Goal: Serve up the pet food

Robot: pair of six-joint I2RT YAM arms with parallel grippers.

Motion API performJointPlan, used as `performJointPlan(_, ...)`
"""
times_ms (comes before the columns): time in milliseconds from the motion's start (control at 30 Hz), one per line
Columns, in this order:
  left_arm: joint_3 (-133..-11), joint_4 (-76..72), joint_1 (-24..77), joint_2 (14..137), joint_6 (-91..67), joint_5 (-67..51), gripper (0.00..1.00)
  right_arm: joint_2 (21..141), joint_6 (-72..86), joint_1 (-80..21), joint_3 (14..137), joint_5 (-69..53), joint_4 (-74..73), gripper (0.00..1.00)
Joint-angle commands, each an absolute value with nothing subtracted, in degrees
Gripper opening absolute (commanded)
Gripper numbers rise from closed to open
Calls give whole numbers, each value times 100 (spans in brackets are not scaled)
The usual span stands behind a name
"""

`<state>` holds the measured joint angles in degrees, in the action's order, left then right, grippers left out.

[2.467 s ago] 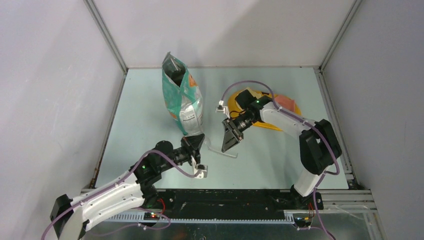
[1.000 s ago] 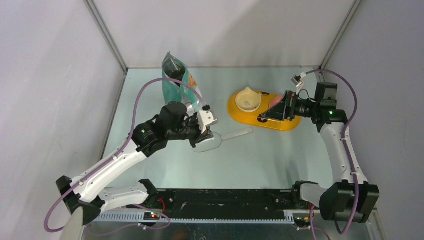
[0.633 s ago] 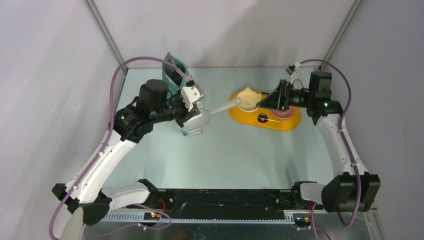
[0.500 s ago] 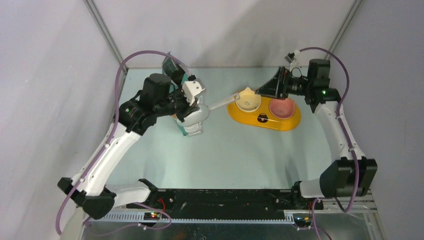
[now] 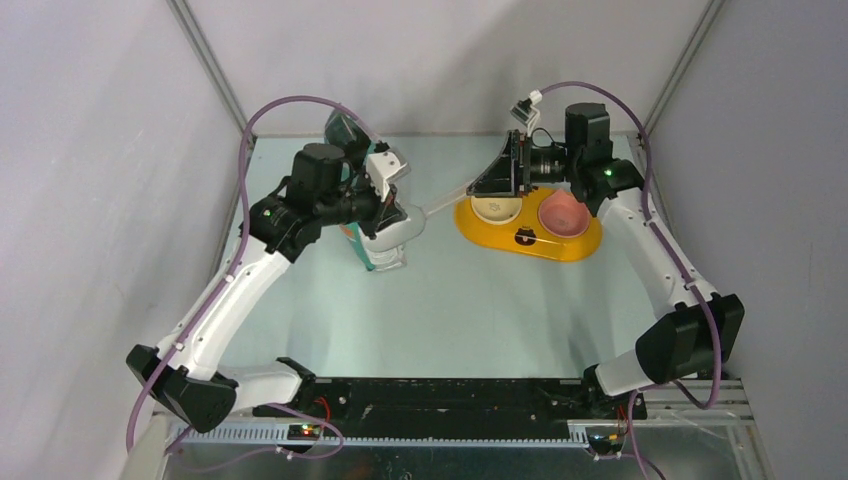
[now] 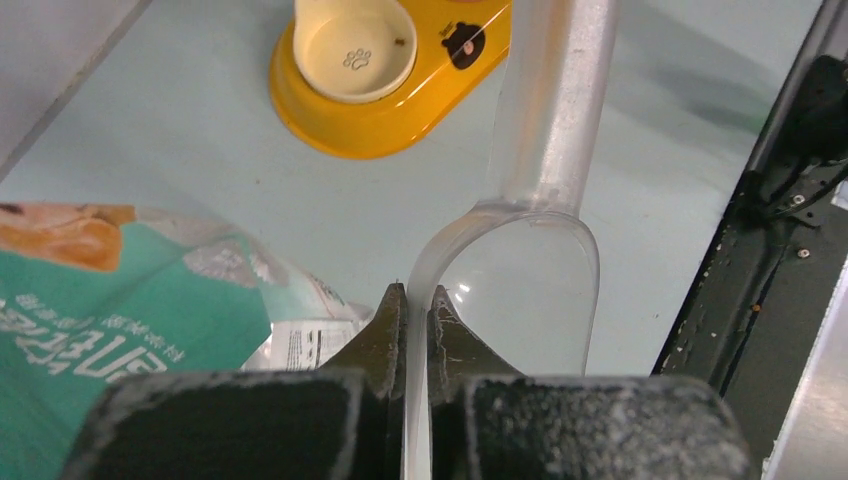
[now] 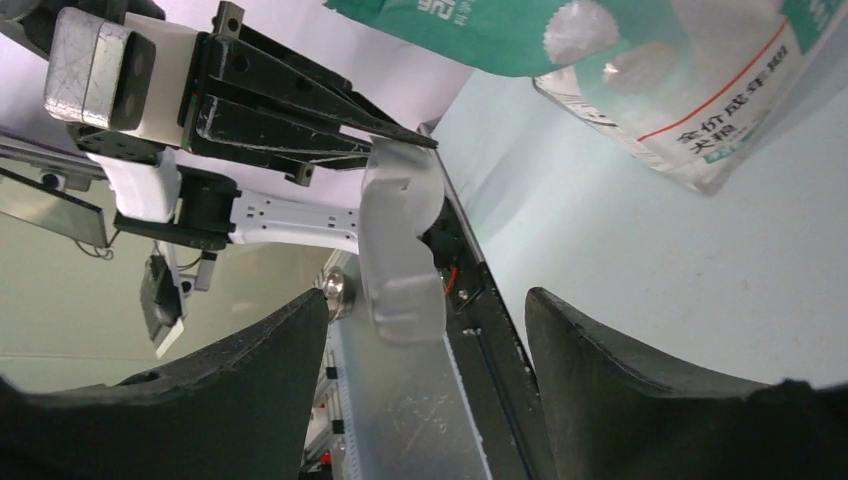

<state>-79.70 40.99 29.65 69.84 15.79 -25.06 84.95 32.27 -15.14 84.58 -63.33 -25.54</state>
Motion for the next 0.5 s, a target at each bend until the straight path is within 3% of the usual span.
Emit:
performJointPlan(0, -8229, 3454, 2960, 7028, 1321, -3122, 0, 8300, 3924, -1591, 8435, -6217, -1985, 73)
performJointPlan(467, -8656, 2616, 3357, 7998, 829, -2316, 0, 8173, 4681, -1311, 8207, -5721, -1585, 64)
